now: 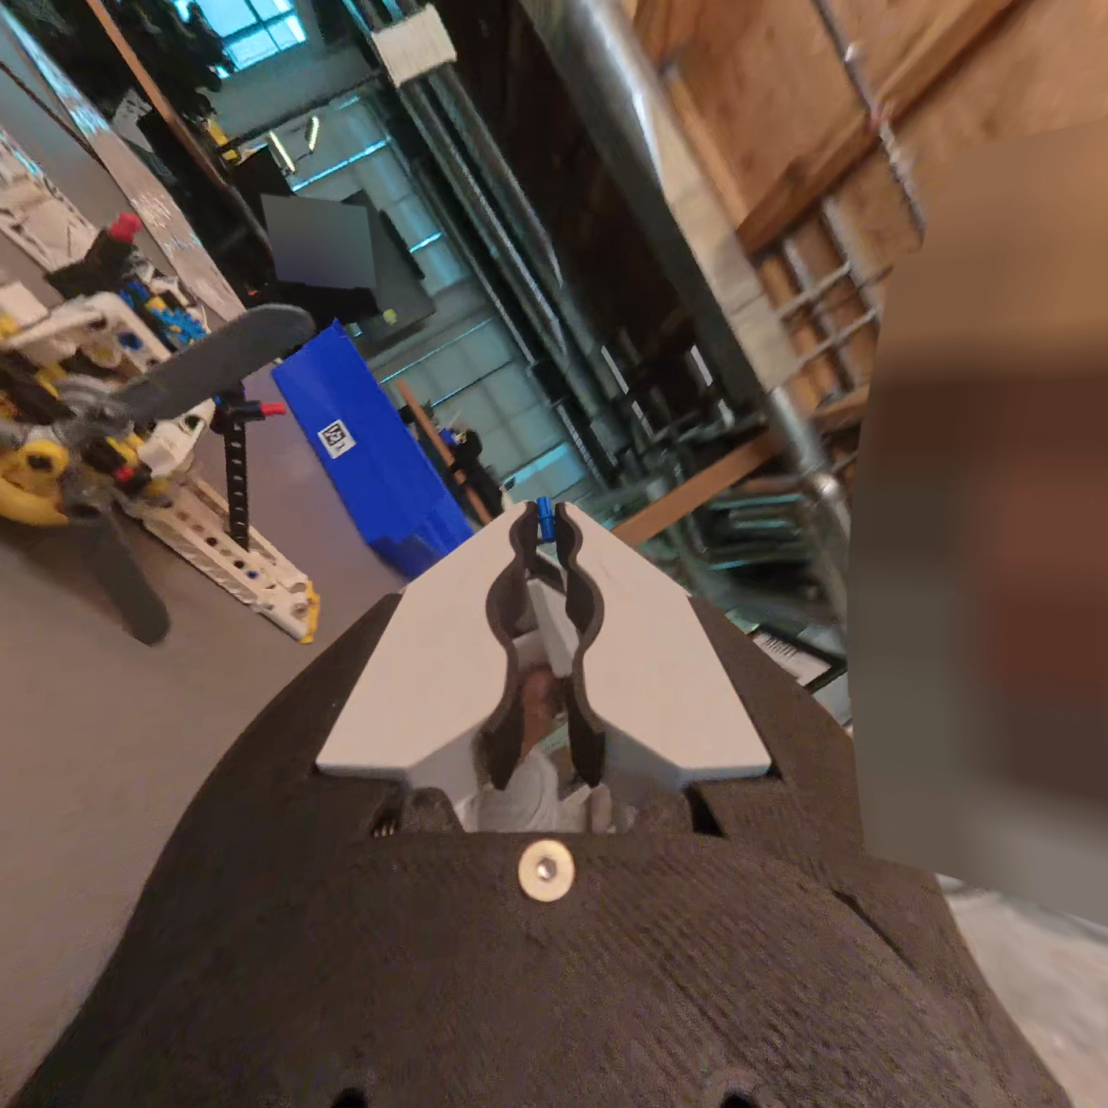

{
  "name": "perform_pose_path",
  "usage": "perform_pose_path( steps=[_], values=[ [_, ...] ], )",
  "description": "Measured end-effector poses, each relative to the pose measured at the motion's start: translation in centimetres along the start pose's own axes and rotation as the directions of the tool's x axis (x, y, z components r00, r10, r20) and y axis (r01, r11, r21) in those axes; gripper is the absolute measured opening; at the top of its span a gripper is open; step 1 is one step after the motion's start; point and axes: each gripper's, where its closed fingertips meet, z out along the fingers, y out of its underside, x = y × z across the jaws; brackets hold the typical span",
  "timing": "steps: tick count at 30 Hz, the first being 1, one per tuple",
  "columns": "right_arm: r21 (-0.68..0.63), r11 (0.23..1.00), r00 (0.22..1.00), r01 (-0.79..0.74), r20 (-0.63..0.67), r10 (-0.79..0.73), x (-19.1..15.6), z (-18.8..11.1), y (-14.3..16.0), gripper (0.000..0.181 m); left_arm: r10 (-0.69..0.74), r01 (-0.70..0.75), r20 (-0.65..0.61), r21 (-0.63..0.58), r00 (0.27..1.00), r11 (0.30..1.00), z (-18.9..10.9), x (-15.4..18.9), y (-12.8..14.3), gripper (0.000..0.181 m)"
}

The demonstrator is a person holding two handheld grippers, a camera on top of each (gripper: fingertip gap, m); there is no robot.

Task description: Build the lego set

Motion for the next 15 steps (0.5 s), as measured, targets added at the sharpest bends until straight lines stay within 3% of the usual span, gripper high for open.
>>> perform_pose_path(
  steps=[5,15],
  values=[
    [-0.053,0.998,0.999,0.032,-0.011,-0.032,-1.9,1.6,0.1,0.013,-0.113,0.115,-0.027,0.069,0.993,0.991,0.5,-0.2,0.4,0.004],
    [-0.054,0.994,0.988,0.092,-0.117,-0.098,-1.6,2.5,-1.0,0.019,-0.19,0.195,-0.048,0.16,0.981,0.968,2.0,0.3,2.1,0.004]
  ],
)
